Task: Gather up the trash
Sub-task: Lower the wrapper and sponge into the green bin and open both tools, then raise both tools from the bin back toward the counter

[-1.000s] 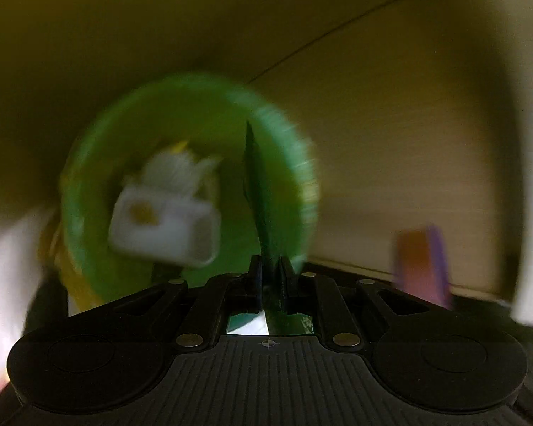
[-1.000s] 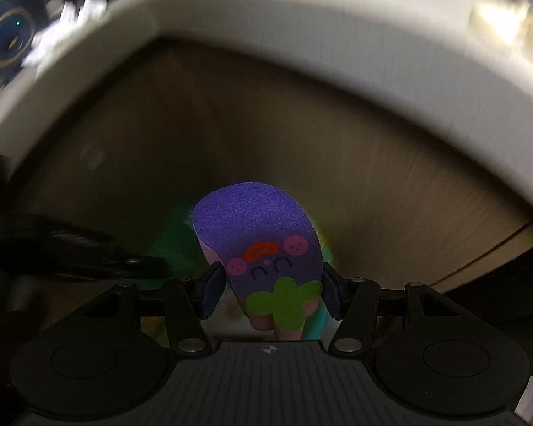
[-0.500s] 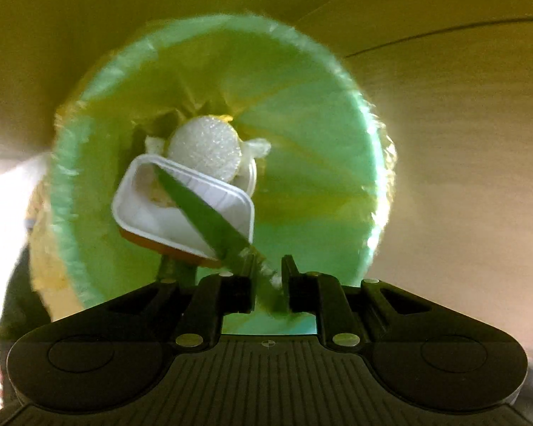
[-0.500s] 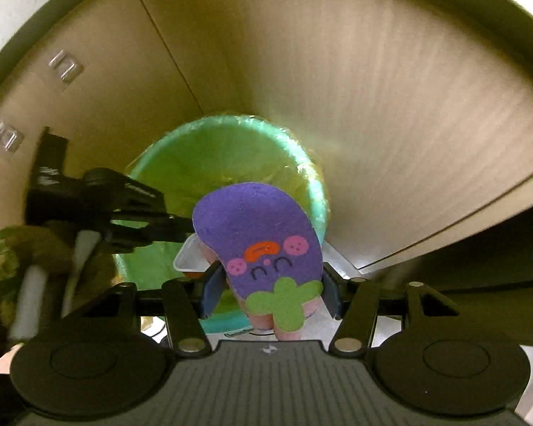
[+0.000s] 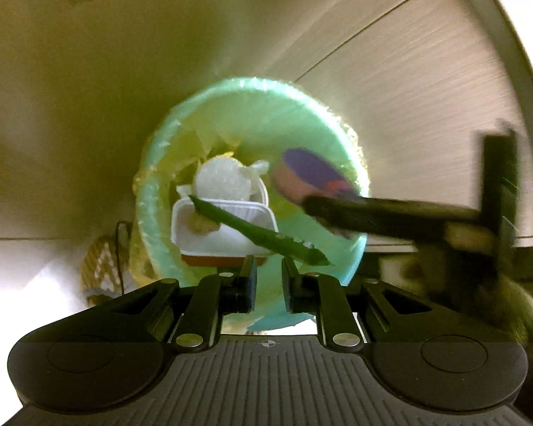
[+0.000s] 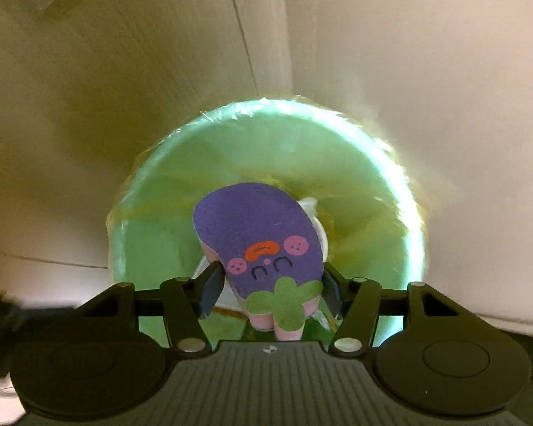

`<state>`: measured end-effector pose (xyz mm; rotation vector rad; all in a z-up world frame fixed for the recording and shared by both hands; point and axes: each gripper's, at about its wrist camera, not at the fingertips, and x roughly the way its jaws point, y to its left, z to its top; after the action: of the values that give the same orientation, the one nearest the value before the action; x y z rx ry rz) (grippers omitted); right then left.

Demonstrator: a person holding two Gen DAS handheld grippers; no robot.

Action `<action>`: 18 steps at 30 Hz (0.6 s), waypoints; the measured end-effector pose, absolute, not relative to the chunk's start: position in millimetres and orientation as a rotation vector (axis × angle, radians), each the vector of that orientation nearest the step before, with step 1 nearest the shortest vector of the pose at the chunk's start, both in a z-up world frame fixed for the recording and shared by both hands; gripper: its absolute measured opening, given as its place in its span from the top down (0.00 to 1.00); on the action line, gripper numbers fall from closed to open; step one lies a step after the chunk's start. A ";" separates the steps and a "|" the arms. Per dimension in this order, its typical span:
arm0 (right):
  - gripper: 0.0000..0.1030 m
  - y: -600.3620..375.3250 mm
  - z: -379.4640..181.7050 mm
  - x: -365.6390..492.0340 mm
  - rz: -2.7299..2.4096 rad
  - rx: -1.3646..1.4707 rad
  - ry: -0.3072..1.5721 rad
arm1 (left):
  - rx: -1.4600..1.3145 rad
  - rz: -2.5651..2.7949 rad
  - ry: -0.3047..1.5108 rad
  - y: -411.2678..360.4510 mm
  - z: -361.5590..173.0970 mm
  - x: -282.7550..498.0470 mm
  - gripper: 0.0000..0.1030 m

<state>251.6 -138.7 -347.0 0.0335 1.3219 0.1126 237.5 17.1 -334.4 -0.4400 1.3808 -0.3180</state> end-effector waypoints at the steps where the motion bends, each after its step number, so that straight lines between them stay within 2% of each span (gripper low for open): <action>1: 0.40 -137.0 -354.6 260.4 0.102 0.038 1.350 | -0.445 -0.325 1.377 20.3 -330.8 236.1 0.83; 5: 0.39 -145.8 -366.0 268.2 0.070 0.104 1.415 | -0.462 -0.314 1.363 26.7 -323.8 233.9 0.83; 7: 0.33 -154.5 -363.1 261.6 0.068 0.183 1.438 | -0.466 -0.306 1.362 27.4 -321.1 233.5 0.83; 10: 0.33 -167.1 -352.4 244.6 0.027 0.255 1.443 | -0.447 -0.310 1.353 22.3 -310.4 233.9 0.83; 14: 0.33 -182.2 -321.9 221.7 -0.009 0.274 1.414 | -0.402 -0.349 1.304 6.9 -280.2 234.4 0.83; 18: 0.33 -187.8 -262.3 208.2 0.041 0.271 1.303 | -0.363 -0.398 1.211 -4.2 -234.7 237.1 0.83</action>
<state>208.2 -187.8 -262.3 0.2707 1.3033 0.0409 237.1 -4.2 -234.7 -0.3630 1.2108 -0.3983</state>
